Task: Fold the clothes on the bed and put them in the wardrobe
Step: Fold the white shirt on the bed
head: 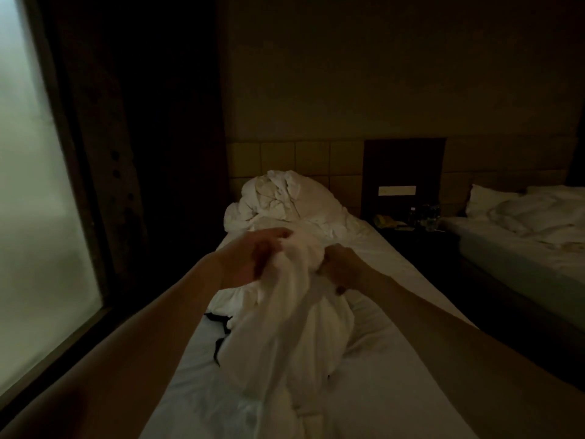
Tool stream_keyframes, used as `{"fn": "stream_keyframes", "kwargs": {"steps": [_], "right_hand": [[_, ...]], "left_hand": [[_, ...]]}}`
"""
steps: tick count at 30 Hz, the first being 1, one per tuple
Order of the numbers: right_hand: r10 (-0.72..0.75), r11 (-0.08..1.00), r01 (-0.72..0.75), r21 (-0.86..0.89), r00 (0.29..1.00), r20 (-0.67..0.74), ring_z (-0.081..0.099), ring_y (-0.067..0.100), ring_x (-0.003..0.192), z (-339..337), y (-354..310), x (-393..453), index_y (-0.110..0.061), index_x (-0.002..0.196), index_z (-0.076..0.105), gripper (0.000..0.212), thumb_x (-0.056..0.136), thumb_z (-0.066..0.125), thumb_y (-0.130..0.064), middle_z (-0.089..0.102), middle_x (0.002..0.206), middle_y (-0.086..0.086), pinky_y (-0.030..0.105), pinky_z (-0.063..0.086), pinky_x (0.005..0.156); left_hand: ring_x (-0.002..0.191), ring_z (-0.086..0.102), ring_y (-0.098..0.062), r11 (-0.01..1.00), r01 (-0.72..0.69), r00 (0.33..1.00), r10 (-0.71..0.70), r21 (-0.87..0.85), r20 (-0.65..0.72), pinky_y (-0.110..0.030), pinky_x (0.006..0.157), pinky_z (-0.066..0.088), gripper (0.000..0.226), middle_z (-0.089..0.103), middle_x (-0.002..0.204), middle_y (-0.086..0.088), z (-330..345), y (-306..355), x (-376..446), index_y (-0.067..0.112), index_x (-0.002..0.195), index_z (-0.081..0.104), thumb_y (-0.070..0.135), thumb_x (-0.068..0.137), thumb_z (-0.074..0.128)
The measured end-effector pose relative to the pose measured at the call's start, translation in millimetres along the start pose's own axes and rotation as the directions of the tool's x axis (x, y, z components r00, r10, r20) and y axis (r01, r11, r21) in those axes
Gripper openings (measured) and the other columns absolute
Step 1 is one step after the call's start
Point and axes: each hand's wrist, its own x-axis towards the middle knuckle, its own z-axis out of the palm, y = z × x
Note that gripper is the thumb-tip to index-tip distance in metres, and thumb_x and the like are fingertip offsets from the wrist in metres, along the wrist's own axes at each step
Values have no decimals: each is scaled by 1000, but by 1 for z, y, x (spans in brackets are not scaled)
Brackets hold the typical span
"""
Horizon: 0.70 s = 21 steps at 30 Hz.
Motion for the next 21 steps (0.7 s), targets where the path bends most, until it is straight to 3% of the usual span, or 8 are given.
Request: {"fn": "stream_keyframes", "kwargs": {"steps": [2,4,7,8,11,13,18,21], "right_hand": [[37,907,-30,421,999,-10,57,30,101,0,-4,-5,-2,128,55,36,95,61,-15,57,128,21,46,49,94],[121,569,-129,812,990,73,57,29,99,2,-2,-4,-1,133,52,37,102,45,-20,55,133,24,49,47,93],[177,321,-189,928,975,137,61,31,110,8,3,-1,-8,131,57,44,103,34,-33,62,126,18,49,49,97],[195,279,-188,942,971,136,61,30,108,7,2,-3,-11,124,60,44,104,31,-36,65,119,16,45,50,93],[197,123,-169,978,970,143,58,28,100,7,3,-5,-11,109,61,49,105,24,-43,64,106,12,39,44,87],[201,26,-140,990,971,132,52,34,117,8,7,-5,-6,130,53,57,104,24,-48,57,126,17,43,38,97],[230,-31,-150,988,961,153,48,34,119,7,32,-2,-6,147,38,62,103,25,-48,47,142,19,47,31,111],[267,82,-122,989,959,96,56,34,114,6,54,-1,-6,139,49,52,103,31,-38,59,129,19,48,42,104]], "left_hand": [[99,63,-25,995,86,987,-78,-48,142,-34,80,52,44,66,119,-4,2,-1,-2,14,115,71,26,81,46],[104,66,-33,994,85,991,-78,-67,110,-37,77,56,41,66,124,-6,-1,-5,1,7,120,67,22,91,42],[94,69,-34,993,-24,988,41,113,-147,-46,76,59,27,67,118,-12,-9,-26,12,8,120,62,8,95,51],[92,69,-33,976,-21,974,69,215,-216,-49,76,59,34,65,117,-15,-10,-36,16,12,124,57,2,91,58],[102,60,-22,816,43,983,70,577,-172,-38,85,55,75,51,126,-5,-2,-68,27,22,138,42,-1,76,76],[114,52,-17,760,65,983,64,647,-174,-31,94,49,76,47,127,1,6,-83,32,19,139,44,12,74,81],[104,63,-20,878,145,954,-1,457,-300,-39,90,55,59,65,115,-2,-6,-93,41,23,124,57,36,72,82],[104,61,-23,881,105,941,62,462,-332,-43,89,54,62,61,113,-3,-13,-91,41,20,118,57,32,64,84]]}}
